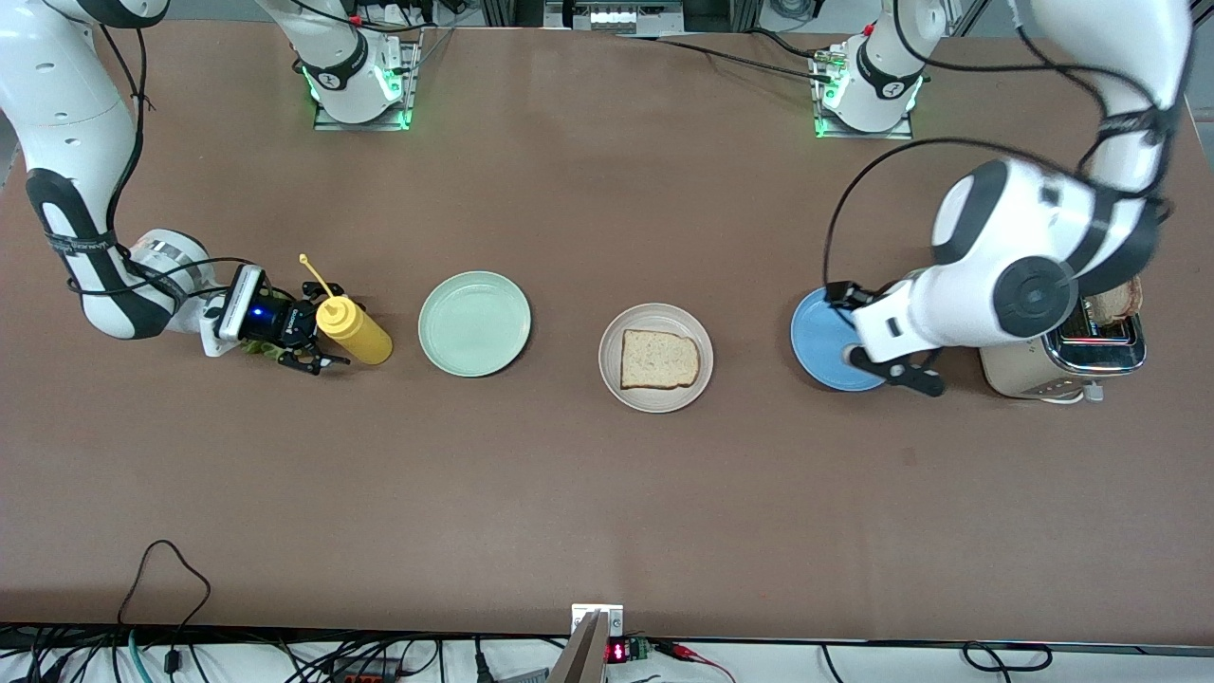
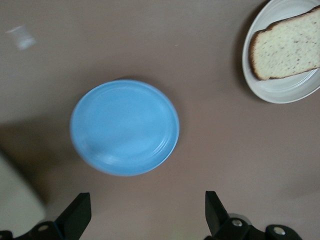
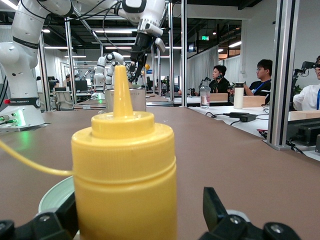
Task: Make sandwich in beige plate with both arms
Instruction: 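Grasp the yellow bottle with the right gripper while the left gripper withdraws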
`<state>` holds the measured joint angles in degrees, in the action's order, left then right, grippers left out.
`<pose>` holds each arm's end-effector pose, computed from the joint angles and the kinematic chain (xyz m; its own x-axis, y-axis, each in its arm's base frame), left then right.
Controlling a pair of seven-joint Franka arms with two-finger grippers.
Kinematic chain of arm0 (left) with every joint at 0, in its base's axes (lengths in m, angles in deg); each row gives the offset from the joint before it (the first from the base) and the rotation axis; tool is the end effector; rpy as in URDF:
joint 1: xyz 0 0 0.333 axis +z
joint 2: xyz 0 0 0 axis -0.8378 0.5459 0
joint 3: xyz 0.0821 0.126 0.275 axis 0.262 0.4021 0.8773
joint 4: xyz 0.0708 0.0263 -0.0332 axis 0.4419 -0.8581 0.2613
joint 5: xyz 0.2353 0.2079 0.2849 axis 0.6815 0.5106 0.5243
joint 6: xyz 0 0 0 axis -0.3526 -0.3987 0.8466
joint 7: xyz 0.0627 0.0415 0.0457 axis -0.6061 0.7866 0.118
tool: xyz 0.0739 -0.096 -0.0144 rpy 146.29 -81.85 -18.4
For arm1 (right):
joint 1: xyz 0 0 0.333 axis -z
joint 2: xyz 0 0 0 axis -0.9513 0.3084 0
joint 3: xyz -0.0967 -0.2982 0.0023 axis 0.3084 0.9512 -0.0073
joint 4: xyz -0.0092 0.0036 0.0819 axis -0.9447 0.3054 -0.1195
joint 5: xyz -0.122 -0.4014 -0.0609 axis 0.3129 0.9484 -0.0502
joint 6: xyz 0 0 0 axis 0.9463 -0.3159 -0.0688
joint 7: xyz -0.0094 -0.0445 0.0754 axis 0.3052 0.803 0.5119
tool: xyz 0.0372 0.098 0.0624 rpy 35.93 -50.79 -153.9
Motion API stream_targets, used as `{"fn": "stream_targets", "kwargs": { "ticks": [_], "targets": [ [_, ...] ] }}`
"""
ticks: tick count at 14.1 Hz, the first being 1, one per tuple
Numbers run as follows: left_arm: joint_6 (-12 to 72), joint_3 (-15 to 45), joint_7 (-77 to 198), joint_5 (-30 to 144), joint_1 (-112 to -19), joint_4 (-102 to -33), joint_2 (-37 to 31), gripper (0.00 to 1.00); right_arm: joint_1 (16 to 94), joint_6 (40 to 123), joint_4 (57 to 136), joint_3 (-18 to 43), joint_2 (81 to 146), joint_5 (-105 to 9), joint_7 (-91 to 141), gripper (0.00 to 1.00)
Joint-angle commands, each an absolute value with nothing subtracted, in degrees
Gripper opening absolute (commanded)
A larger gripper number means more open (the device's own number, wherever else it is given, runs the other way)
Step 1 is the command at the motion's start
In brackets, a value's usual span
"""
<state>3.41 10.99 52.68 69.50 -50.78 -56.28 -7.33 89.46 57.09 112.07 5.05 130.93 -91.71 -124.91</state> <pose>0.6339 -0.1467 0.4000 0.9032 -0.3006 -0.3065 -0.2887 -0.9537 0.0847 0.5470 -0.0280 0.0808 0.0232 0.0549 0.9982 0.9898 -0.1416 -0.0152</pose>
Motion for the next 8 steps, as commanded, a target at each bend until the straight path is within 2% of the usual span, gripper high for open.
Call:
{"fn": "stream_targets", "kwargs": {
  "ticks": [1, 4, 5, 6, 8],
  "targets": [
    [-5.1, 10.8, 54.7, 72.5, -51.1, -46.9, -7.9, 1.0, 87.8, 56.2, 111.3, 5.0, 131.7, -94.3, -126.7, 1.0],
    [-9.4, 11.8, 54.5, 72.6, -51.4, -42.0, -9.3, 1.0, 86.8, 56.3, 111.3, 5.0, 131.7, -95.1, -126.9, 1.0],
    [-9.1, 14.9, 54.5, 73.9, -53.6, -42.5, -12.6, 1.0, 86.8, 56.4, 111.3, 5.0, 131.7, -95.1, -127.0, 0.88],
    [-9.0, 19.2, 54.6, 74.0, -56.9, -44.3, -15.5, 1.0, 86.8, 56.4, 111.3, 5.0, 131.7, -95.1, -127.1, 0.71],
    [-3.4, 23.7, 54.5, 73.9, -59.4, -51.8, -22.8, 1.0, 86.8, 56.5, 111.3, 5.1, 131.7, -95.1, -127.1, 0.51]
  ]
}}
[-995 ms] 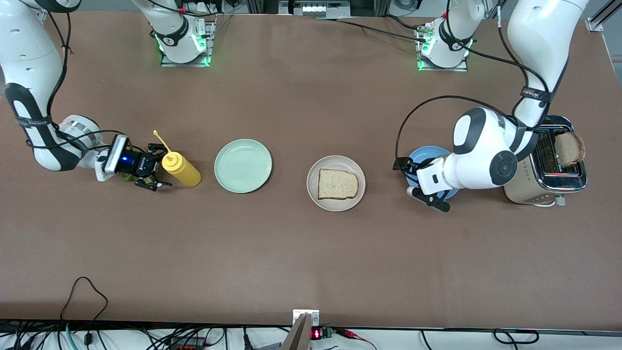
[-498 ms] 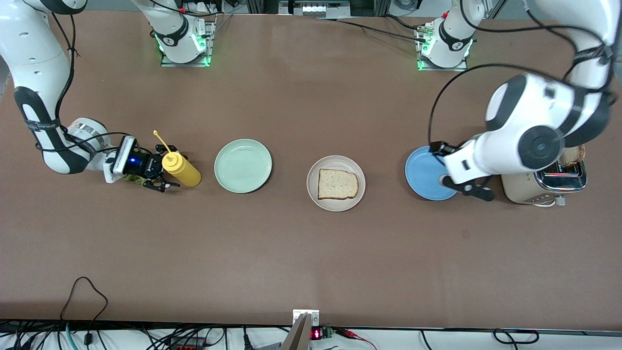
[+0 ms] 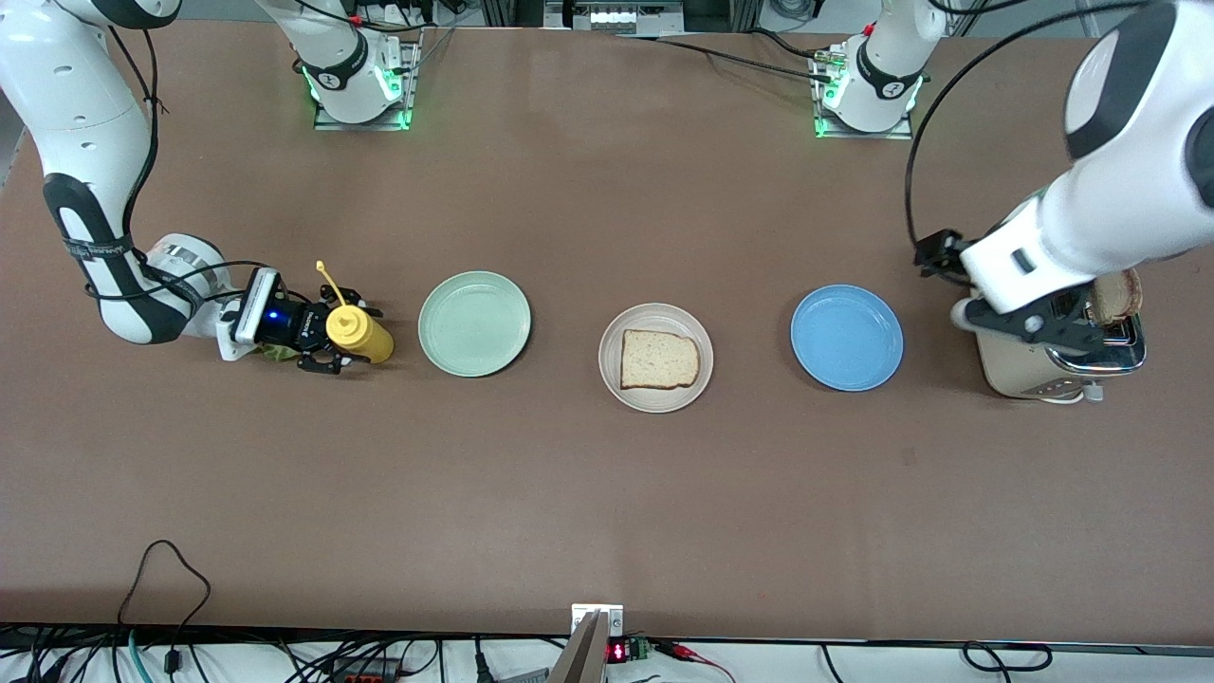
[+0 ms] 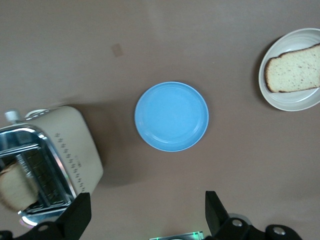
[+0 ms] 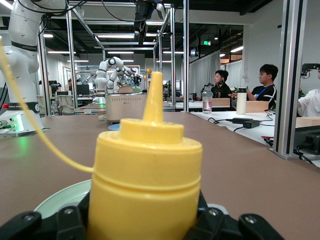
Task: Make sandwich in beige plate with both arms
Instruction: 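Lift the yellow bottle and carry it over the bread with the right gripper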
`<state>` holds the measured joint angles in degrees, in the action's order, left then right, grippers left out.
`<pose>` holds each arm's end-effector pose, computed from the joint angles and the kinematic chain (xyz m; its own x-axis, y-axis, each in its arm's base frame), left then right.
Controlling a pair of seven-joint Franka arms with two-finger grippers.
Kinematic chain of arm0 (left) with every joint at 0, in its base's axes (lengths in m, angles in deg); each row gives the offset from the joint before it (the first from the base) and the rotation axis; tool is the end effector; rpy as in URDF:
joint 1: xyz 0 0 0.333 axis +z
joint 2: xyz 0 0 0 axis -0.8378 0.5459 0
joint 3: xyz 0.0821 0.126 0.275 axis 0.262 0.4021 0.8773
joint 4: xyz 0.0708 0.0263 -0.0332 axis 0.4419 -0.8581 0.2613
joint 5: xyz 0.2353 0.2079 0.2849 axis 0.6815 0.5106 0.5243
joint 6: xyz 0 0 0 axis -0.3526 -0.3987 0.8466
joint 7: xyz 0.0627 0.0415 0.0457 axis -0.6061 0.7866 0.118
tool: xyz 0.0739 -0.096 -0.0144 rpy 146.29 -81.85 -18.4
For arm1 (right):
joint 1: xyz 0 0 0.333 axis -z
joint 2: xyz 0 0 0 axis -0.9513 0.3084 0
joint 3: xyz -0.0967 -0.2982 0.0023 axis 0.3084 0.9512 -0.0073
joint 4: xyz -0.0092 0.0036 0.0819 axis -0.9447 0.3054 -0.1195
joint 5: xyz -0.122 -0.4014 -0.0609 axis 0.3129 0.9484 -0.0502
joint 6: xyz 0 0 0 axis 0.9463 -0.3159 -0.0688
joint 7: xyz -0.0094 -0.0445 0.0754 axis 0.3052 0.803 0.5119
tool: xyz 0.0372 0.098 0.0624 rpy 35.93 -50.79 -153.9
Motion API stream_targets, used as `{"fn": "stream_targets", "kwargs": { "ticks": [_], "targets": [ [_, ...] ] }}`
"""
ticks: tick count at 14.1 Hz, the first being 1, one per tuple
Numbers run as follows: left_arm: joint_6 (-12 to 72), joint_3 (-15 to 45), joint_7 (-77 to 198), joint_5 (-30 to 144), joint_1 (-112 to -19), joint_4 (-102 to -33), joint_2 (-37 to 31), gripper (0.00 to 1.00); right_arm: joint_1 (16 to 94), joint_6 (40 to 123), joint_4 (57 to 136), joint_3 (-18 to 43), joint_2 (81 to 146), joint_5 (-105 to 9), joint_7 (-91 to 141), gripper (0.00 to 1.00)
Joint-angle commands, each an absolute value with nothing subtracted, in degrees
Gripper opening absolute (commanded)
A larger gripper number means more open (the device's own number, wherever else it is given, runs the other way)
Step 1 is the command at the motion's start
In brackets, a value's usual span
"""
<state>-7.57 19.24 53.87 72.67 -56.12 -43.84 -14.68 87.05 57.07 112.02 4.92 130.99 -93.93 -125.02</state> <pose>0.6254 -0.1096 0.5652 0.9622 -0.2046 -0.1797 -0.2183 -0.9741 -0.0596 0.5522 -0.0041 0.0826 0.0173 0.0380 0.9991 0.9911 -0.1329 -0.0121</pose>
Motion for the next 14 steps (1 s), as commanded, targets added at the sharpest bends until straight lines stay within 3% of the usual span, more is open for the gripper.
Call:
{"fn": "stream_targets", "kwargs": {
  "ticks": [1, 3, 4, 6, 9, 11, 14],
  "targets": [
    [1.6, 24.5, 54.6, 73.7, -59.3, -58.0, -27.4, 1.0, 86.8, 56.7, 111.3, 5.1, 131.7, -95.1, -127.2, 0.44],
    [10.1, 27.7, 54.4, 69.4, -59.4, -67.1, -32.6, 1.0, 86.8, 57.0, 110.9, 5.1, 131.5, -95.0, -126.7, 0.41],
    [11.1, 28.9, 53.9, 68.5, -60.0, -68.3, -32.7, 1.0, 86.7, 56.9, 110.4, 5.2, 131.2, -94.9, -126.3, 0.39],
    [10.3, 29.3, 54.9, 68.6, -61.0, -68.4, -33.8, 1.0, 86.0, 58.9, 109.1, 5.2, 129.8, -94.9, -124.4, 0.33],
    [8.3, 29.1, 54.6, 68.7, -60.8, -66.3, -33.2, 1.0, 83.7, 62.7, 107.0, 5.3, 126.7, -94.3, -116.1, 0.33],
    [0.9, 28.6, 54.7, 68.6, -60.7, -63.0, -32.6, 1.0, 81.0, 67.6, 106.5, 5.3, 124.4, -94.4, -111.4, 0.33],
    [0.3, 28.6, 54.7, 67.8, -60.5, -62.6, -32.5, 1.0, 75.7, 75.4, 101.3, 5.3, 123.4, -94.4, -105.1, 0.33]
  ]
}}
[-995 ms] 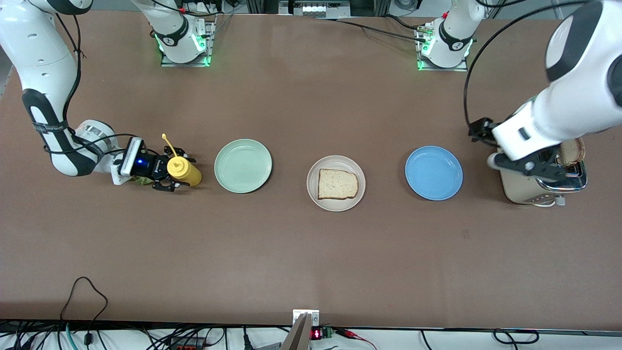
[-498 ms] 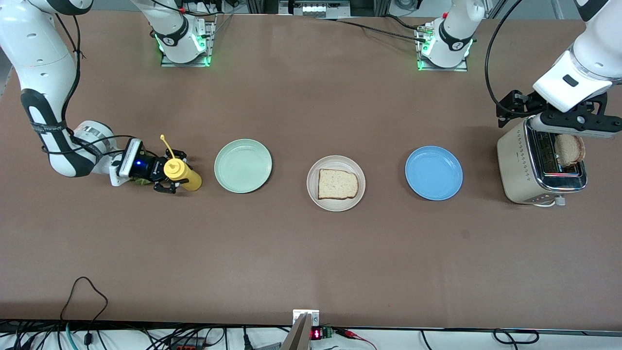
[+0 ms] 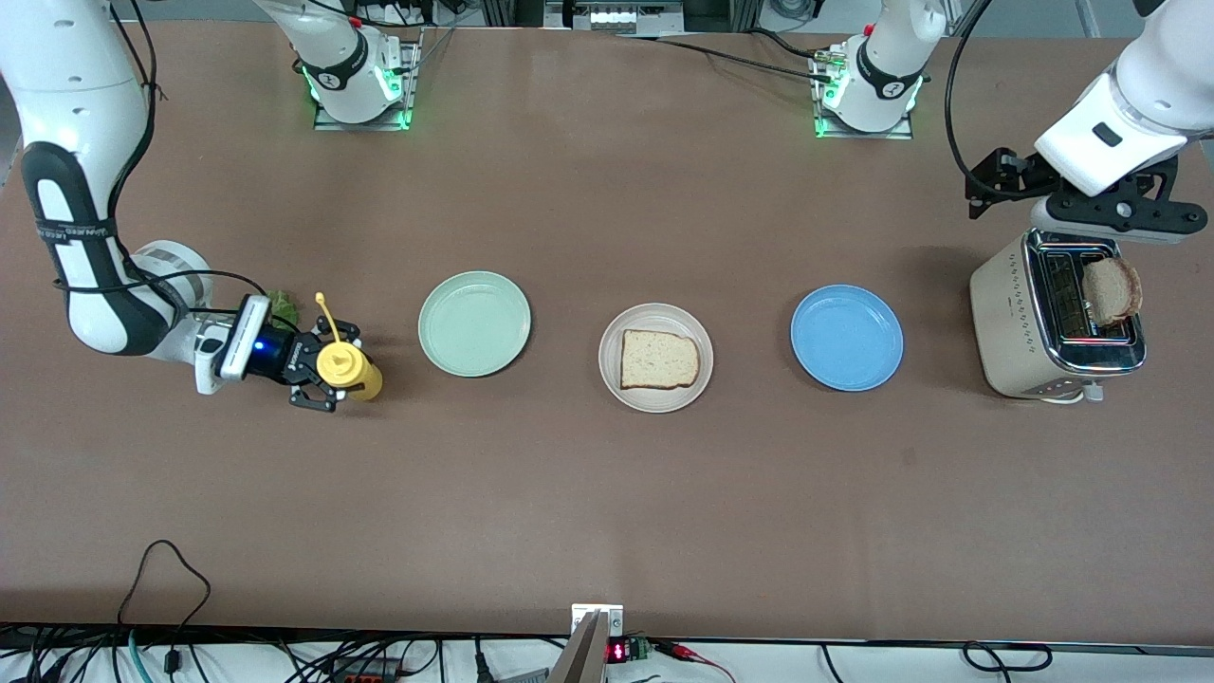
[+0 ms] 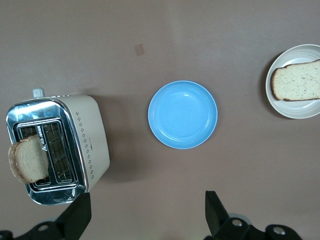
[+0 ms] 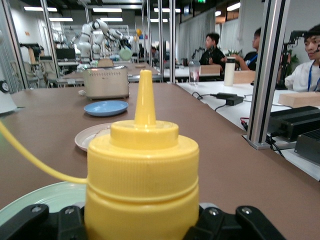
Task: Make sandwich in beige plate with both arms
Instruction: 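Lift the yellow bottle and carry it over the bread with the right gripper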
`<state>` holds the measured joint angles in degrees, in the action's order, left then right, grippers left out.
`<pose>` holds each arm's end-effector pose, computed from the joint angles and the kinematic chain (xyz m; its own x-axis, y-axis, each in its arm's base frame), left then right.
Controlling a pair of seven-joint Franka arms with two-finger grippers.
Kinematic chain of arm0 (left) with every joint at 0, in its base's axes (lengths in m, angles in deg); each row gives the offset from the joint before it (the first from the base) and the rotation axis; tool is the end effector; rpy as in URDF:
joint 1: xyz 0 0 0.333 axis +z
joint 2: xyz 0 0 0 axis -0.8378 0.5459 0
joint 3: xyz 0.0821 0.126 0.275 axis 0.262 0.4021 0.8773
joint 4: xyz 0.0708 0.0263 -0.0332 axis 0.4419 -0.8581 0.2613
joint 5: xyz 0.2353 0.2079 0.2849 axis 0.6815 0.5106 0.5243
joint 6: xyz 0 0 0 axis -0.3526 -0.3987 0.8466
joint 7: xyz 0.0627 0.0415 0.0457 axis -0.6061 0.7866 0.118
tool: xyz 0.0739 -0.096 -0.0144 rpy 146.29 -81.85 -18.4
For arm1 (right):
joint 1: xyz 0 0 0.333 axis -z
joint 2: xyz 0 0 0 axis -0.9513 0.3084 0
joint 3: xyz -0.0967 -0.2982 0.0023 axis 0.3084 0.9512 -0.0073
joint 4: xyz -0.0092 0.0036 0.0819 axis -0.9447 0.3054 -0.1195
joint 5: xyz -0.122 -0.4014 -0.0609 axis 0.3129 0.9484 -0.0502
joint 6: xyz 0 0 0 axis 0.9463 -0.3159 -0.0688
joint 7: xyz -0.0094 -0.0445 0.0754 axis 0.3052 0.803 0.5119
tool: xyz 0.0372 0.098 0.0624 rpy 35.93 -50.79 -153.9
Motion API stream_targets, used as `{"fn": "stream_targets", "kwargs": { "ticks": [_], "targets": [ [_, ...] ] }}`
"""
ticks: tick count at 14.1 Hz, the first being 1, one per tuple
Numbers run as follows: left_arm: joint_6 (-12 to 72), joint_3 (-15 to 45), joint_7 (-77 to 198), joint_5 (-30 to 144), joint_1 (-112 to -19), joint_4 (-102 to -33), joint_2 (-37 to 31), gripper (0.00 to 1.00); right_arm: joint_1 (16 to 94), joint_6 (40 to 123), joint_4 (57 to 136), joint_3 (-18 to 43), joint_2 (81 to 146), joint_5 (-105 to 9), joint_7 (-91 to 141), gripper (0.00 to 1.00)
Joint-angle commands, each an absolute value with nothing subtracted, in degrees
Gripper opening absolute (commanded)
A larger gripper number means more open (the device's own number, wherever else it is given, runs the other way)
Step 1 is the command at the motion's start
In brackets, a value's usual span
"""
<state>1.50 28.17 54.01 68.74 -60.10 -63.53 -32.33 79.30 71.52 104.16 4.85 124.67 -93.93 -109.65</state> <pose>0.5563 -0.0736 0.5891 0.9885 -0.1363 -0.0650 -0.1398 -0.9887 -0.0542 0.6401 0.0346 0.1699 0.0520 0.2540 0.9658 0.9847 -0.1742 -0.0072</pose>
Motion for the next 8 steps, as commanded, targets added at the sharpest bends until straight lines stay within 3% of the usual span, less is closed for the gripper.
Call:
{"fn": "stream_targets", "kwargs": {
  "ticks": [1, 8],
  "targets": [
    [0.2, 28.7, 54.7, 67.8, -60.4, -62.6, -32.6, 1.0, 73.9, 78.8, 99.8, 5.3, 123.4, -94.4, -103.1, 0.33],
    [-0.2, 28.7, 54.5, 67.8, -60.4, -62.6, -32.7, 1.0, 58.6, 102.1, 94.4, 5.3, 123.4, -94.5, -98.8, 0.33]
  ]
}}
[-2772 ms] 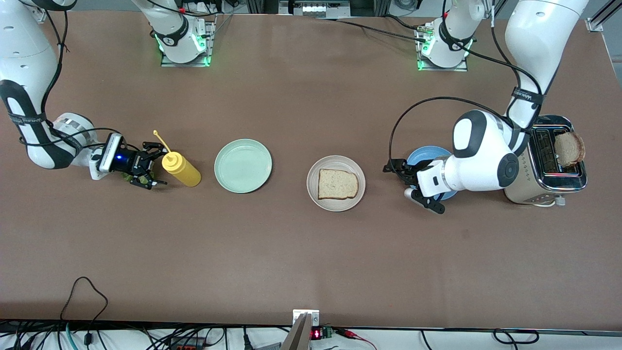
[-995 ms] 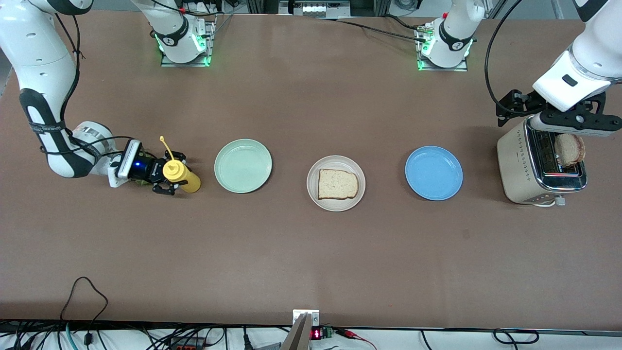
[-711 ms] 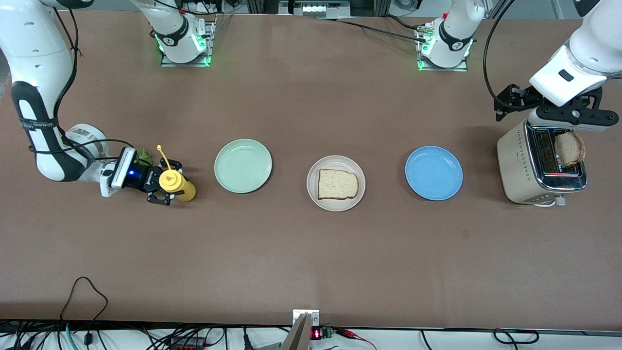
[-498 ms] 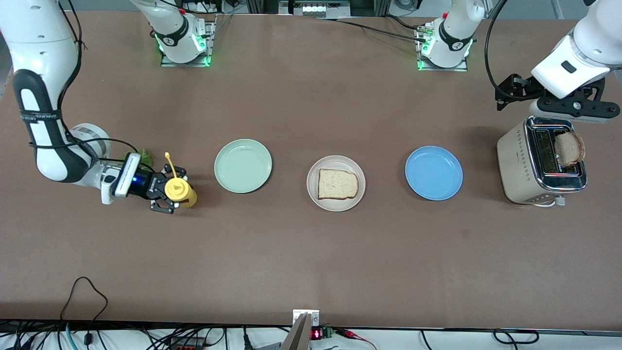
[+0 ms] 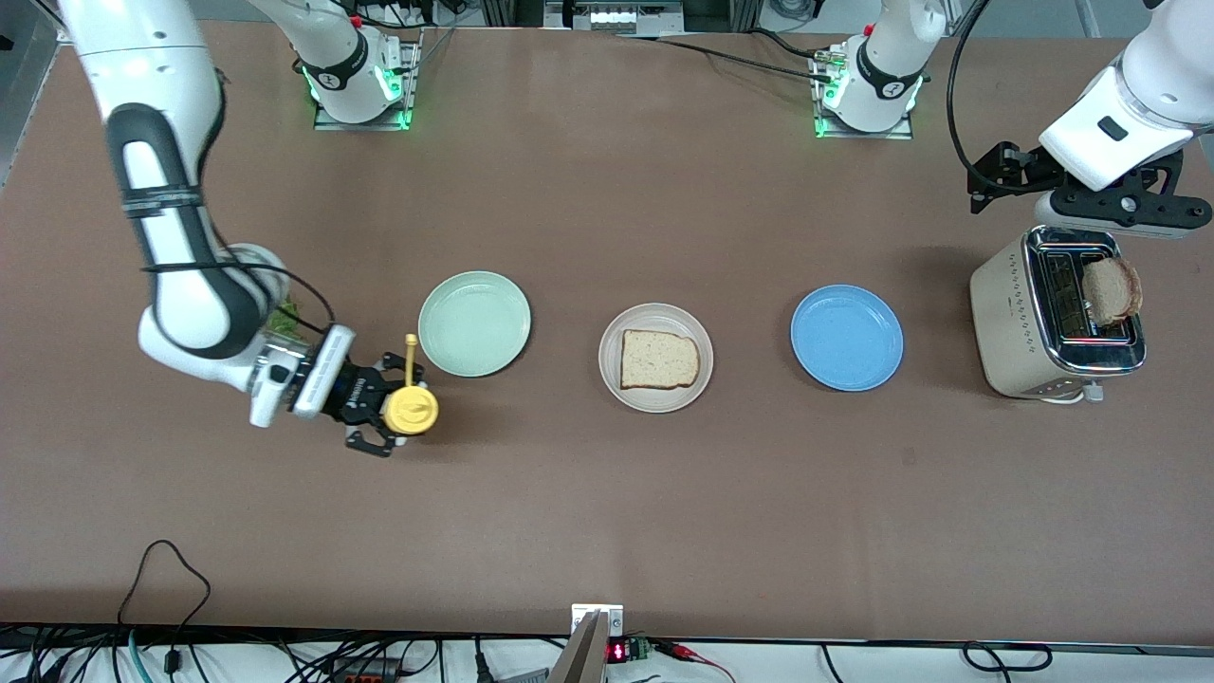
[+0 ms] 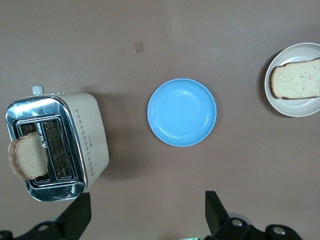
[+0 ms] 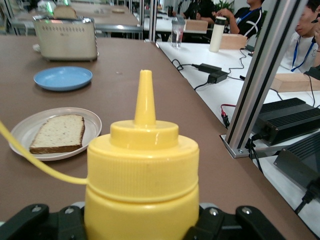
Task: Make sandwich in beige plate with both arms
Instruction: 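Lift the yellow bottle and carry it over the bread with the right gripper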
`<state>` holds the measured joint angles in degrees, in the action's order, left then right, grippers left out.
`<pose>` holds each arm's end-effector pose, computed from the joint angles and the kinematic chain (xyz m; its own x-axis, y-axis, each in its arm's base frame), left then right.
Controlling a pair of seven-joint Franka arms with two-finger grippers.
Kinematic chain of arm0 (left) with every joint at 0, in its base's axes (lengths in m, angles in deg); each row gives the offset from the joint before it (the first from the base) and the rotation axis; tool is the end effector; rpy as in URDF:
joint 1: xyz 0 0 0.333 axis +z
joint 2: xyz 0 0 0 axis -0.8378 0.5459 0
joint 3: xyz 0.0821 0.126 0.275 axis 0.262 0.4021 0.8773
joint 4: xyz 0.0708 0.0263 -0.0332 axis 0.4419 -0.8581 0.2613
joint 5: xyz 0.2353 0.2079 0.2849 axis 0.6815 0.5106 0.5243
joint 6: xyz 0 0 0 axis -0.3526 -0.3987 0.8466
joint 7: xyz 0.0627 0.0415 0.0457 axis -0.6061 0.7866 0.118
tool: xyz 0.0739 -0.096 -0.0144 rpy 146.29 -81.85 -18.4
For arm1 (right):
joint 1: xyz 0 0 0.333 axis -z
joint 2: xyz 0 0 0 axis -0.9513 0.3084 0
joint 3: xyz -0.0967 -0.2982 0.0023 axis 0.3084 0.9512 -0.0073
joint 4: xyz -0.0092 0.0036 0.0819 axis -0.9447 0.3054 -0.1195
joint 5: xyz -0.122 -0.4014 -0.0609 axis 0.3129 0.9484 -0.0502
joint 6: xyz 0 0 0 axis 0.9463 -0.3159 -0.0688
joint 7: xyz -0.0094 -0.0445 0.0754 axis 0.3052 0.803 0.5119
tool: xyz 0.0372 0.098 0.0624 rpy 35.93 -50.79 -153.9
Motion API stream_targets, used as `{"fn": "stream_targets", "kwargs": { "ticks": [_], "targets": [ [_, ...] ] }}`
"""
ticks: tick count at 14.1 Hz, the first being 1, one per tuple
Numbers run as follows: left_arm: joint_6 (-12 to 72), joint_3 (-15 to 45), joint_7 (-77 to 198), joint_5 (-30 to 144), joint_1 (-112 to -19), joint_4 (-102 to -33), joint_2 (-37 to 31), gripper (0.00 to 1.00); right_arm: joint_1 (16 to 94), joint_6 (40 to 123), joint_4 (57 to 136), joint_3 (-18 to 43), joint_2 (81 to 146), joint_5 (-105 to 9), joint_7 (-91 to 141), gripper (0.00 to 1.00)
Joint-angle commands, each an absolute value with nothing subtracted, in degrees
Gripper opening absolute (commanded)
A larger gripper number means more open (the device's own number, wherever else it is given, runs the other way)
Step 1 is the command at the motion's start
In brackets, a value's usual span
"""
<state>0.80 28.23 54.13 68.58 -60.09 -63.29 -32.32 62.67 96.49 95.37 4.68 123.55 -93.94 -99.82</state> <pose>0.5551 -0.0731 0.5901 0.9885 -0.1324 -0.0731 -0.1363 -0.9893 -0.0515 0.6935 0.1759 0.2316 0.0117 0.4975 0.8674 0.9645 -0.2346 0.1215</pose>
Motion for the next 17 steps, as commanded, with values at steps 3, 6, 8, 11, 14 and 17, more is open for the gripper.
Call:
{"fn": "stream_targets", "kwargs": {
  "ticks": [3, 6, 8, 11, 14, 17],
  "targets": [
    [-0.1, 28.7, 54.3, 67.8, -60.5, -62.6, -32.6, 1.0, 51.1, 114.8, 94.1, 5.3, 123.4, -94.7, -98.8, 0.33],
    [-0.1, 28.5, 54.3, 67.8, -60.6, -62.6, -32.6, 1.0, 43.5, 128.7, 93.1, 5.3, 123.8, -94.9, -98.8, 0.33],
    [-0.6, 28.5, 54.0, 67.7, -60.5, -62.6, -32.7, 1.0, 38.7, 137.1, 93.1, 5.3, 124.3, -94.9, -98.8, 0.33],
    [-1.6, 28.5, 54.1, 67.7, -60.6, -62.5, -32.8, 1.0, 32.6, 148.1, 92.2, 5.3, 126.1, -94.9, -98.8, 0.33],
    [-1.5, 28.5, 53.9, 67.7, -60.6, -62.4, -32.7, 1.0, 28.0, 156.9, 90.3, 5.5, 129.1, -94.3, -98.9, 0.33],
    [-1.5, 28.5, 53.9, 67.7, -60.5, -62.4, -32.7, 1.0, 25.2, 164.1, 89.1, 5.7, 132.1, -88.5, -99.5, 0.33]
  ]
}}
